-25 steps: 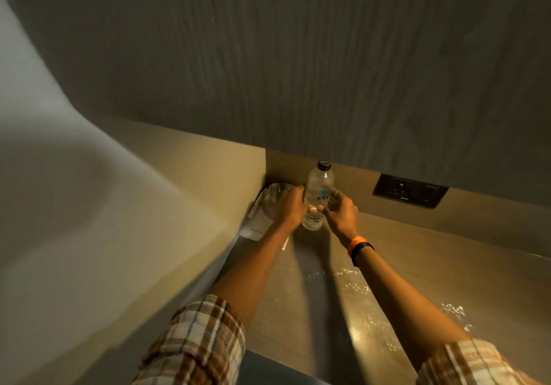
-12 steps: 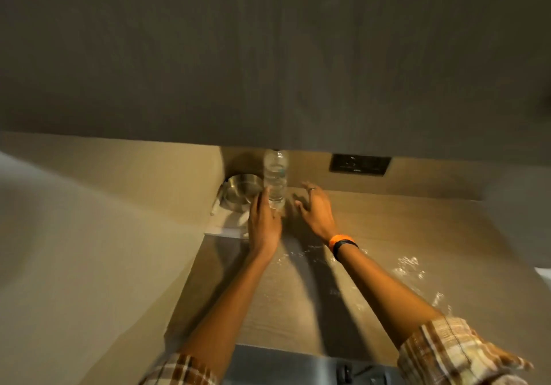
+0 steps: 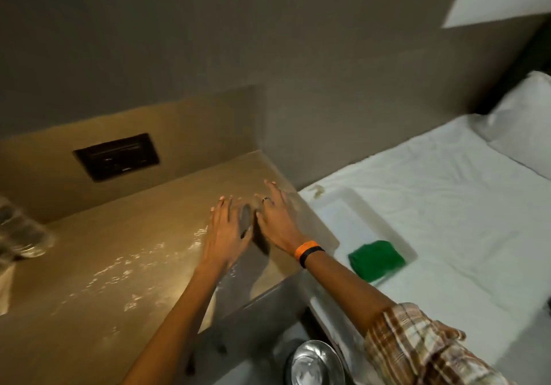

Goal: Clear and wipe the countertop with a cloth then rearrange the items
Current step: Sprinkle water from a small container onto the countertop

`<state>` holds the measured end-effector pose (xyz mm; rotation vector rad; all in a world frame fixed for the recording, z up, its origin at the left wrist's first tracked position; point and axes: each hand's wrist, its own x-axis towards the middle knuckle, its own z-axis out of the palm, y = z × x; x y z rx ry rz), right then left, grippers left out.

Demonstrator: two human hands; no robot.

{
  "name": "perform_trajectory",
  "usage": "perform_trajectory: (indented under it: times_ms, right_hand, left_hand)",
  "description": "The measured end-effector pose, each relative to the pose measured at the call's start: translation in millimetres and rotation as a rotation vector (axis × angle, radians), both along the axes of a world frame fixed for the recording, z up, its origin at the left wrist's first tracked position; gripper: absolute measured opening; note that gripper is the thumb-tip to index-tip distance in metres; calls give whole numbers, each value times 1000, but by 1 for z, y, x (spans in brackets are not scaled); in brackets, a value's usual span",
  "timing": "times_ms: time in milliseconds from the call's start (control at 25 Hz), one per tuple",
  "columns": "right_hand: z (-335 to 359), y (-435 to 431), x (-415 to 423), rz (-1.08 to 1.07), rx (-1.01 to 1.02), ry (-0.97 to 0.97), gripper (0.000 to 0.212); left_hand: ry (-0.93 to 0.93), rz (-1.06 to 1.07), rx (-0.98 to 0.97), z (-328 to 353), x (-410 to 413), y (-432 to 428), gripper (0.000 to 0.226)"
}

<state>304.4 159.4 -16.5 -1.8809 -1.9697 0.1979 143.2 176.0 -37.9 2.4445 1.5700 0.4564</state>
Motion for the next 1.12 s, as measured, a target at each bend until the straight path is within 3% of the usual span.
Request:
perform_trajectory:
  times_ms: [160, 360, 640, 760, 880, 1000, 1120]
  right_hand:
    - [-13, -7, 121, -128, -12, 32, 45]
    - [-54, 19, 218, -224, -169, 166, 48]
    - [-113, 109, 236, -257, -336, 378, 63]
    - [-137, 136, 234, -305, -357, 453, 57]
    - [-159, 144, 228, -357, -287, 563, 37]
    - [-161, 135, 226, -342, -204, 572, 44]
    - [-134, 115, 221, -304, -88, 710, 30]
  left_hand:
    - [105, -55, -59, -13, 110, 7, 74]
    - [221, 48, -98, -36, 159, 23, 78]
    - [213, 93, -20, -52, 158, 32, 76]
    - [211, 111, -3, -54, 162, 32, 77]
    - [225, 126, 5, -58, 161, 32, 77]
    - [211, 123, 16, -61, 161, 32, 77]
    - [233, 126, 11, -61, 159, 33, 77]
